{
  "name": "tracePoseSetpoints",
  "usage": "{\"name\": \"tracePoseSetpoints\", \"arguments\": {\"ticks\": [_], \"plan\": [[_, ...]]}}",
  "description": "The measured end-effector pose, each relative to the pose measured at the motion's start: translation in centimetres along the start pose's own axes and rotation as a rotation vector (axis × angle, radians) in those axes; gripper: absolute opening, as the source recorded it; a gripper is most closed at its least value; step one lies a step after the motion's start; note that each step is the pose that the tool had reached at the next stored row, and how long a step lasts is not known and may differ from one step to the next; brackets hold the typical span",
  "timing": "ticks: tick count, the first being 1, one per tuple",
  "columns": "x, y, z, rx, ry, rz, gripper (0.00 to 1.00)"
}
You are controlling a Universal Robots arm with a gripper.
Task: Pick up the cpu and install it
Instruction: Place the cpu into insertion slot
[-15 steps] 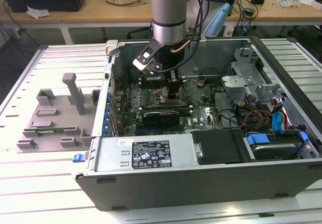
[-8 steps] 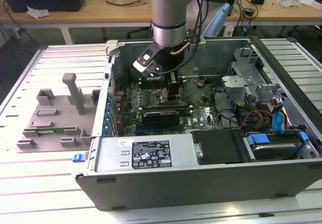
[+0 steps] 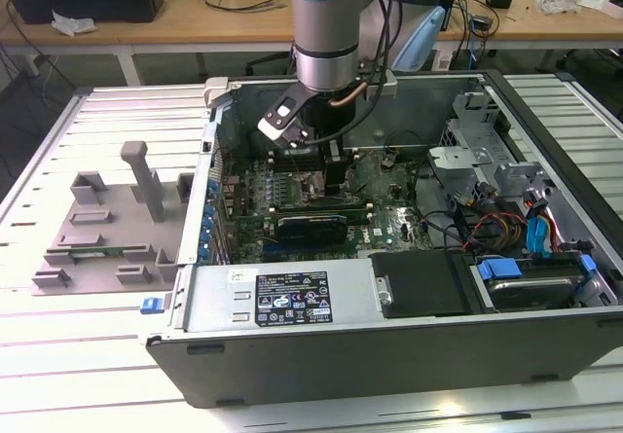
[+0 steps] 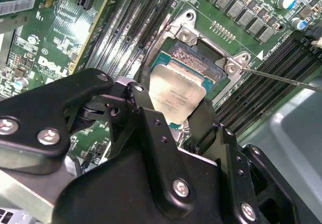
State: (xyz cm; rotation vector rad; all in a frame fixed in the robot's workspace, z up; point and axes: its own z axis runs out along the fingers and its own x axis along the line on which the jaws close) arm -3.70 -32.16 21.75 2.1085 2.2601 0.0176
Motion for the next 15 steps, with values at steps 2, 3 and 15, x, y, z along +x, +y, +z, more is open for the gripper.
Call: {"name": "tracePoseSetpoints", "arguments": {"ticks": [2,3,15], "plan": [[0.15,0.01,0.06,0.0007,-0.004,0.0,0.55],[0.21,0.01,0.09,0.0009,-0.0056,0.0,0.55],[1.02,-0.08,1.04,0.0031,-0.0145,0.035,0.55]]}}
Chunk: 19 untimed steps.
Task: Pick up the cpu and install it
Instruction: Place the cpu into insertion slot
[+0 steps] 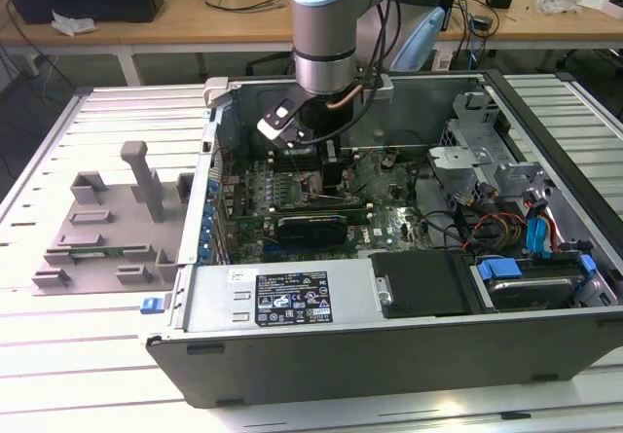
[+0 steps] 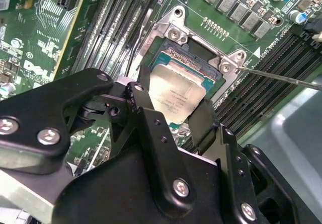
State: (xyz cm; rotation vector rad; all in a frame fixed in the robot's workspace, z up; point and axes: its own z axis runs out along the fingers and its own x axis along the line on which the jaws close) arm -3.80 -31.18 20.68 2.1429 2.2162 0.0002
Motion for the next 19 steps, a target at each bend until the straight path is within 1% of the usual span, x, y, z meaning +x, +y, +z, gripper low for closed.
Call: {"name": "tracePoseSetpoints", "arguments": {"ticks": [5,7,9,11,15,19], "plan": [[0.02,-0.16,0.58,0.0003,-0.0003,0.004,0.55],[0.03,-0.16,0.66,0.0004,0.001,0.011,0.55],[0.06,-0.17,0.78,0.0008,0.0061,0.022,0.55],[0.13,-0.18,0.83,0.0005,0.0086,0.023,0.55],[0.16,-0.43,0.88,0.0007,0.0086,0.023,0.55],[0.16,-0.48,1.0,0.001,0.0082,0.025,0.55]]}}
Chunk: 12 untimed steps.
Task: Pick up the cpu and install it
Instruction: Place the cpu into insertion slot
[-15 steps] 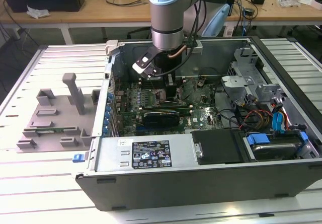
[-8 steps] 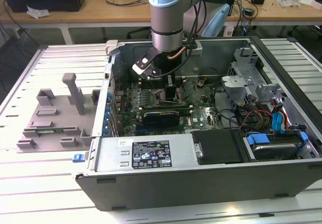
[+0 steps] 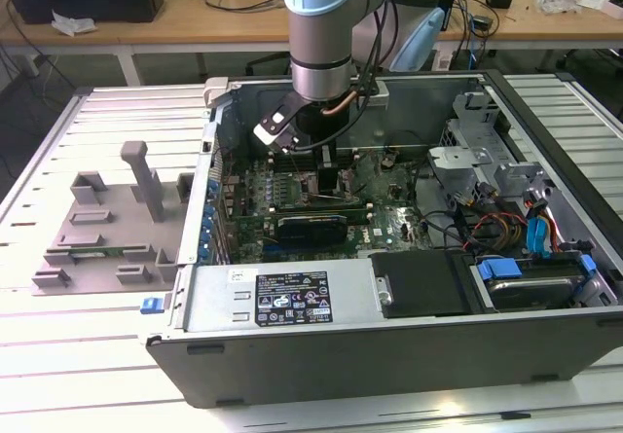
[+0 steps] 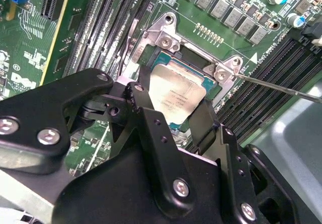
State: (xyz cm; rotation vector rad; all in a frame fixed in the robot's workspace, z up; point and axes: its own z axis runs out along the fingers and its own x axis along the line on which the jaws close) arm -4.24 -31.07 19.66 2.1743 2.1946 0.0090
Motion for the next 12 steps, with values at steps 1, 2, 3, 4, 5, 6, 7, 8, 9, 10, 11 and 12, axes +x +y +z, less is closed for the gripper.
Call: {"name": "tracePoseSetpoints", "arguments": {"ticks": [1,2,3,4,5,6,7,8,9,10,11,12], "plan": [[0.0,0.0,0.0,0.0,0.0001,0.0,0.55],[0.01,0.0,0.01,-0.0002,0.0002,0.0,0.55],[0.01,0.01,0.01,-0.0002,0.0003,0.0,0.55],[0.01,0.01,-0.03,-0.0005,0.0005,0.0,0.55],[0.02,0.02,-0.08,-0.0009,0.0012,0.0,0.55],[0.02,0.02,-0.09,-0.0008,0.0012,0.0,0.55],[0.02,0.02,-0.1,-0.0006,0.0009,0.0,0.55],[0.01,0.01,-0.12,-0.0002,0.0004,0.0,0.55],[0.0,0.03,-0.12,-0.0003,0.0004,0.0,0.55],[0.0,0.08,-0.12,-0.0003,0.0003,0.0,0.55],[0.0,0.12,-0.12,-0.0002,0.0004,0.0,0.55],[0.0,0.15,-0.12,-0.0002,0.0003,0.0,0.55]]}}
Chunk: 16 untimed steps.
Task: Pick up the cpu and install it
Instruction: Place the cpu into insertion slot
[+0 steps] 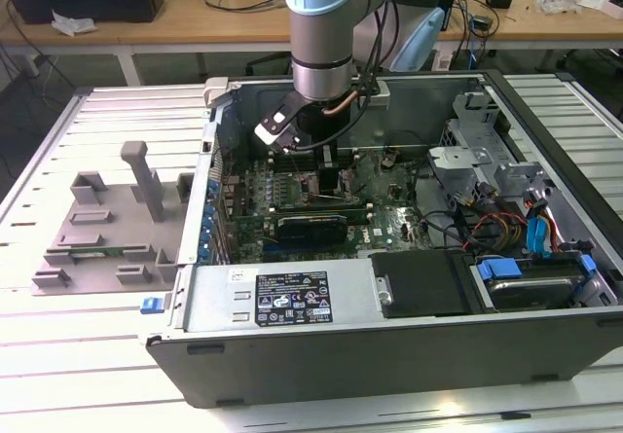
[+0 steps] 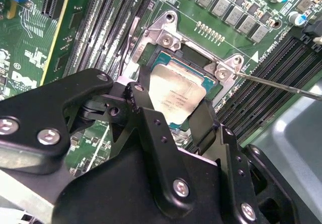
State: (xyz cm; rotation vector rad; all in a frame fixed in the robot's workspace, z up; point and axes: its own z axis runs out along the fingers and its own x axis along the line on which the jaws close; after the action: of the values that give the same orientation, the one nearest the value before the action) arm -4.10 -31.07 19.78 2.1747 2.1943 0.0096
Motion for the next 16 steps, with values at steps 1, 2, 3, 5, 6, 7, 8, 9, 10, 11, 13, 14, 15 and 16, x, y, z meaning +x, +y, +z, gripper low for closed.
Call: {"name": "tracePoseSetpoints", "arguments": {"ticks": [1,2,3,5,6,7,8,9,10,11,13,14,15,16], "plan": [[0.01,0.01,0.0,-0.0001,0.0001,0.0,0.55],[0.0,0.01,0.0,0.0,0.0001,0.0,0.55],[0.01,0.02,0.03,0.0,0.0,0.0,0.55],[0.0,0.0,0.13,0.0003,-0.0004,0.0,0.55],[0.0,0.0,0.14,0.0002,-0.0002,0.0,0.55],[0.01,0.01,0.15,0.0001,-0.0002,0.0,0.55],[0.01,0.01,0.15,0.0001,-0.0001,0.0,0.55],[0.01,0.01,0.16,0.0,-0.0001,0.0,0.55],[0.01,0.01,0.16,0.0,0.0,0.0,0.55],[0.01,0.01,0.16,0.0,0.0,0.0,0.55],[0.01,0.03,0.16,0.0002,0.0,0.0,0.55],[0.01,0.07,0.17,0.0003,0.0001,0.0,0.55],[0.01,0.11,0.17,0.0,0.0001,0.0,0.55],[0.01,0.18,0.17,0.0003,0.0,0.001,0.55]]}}
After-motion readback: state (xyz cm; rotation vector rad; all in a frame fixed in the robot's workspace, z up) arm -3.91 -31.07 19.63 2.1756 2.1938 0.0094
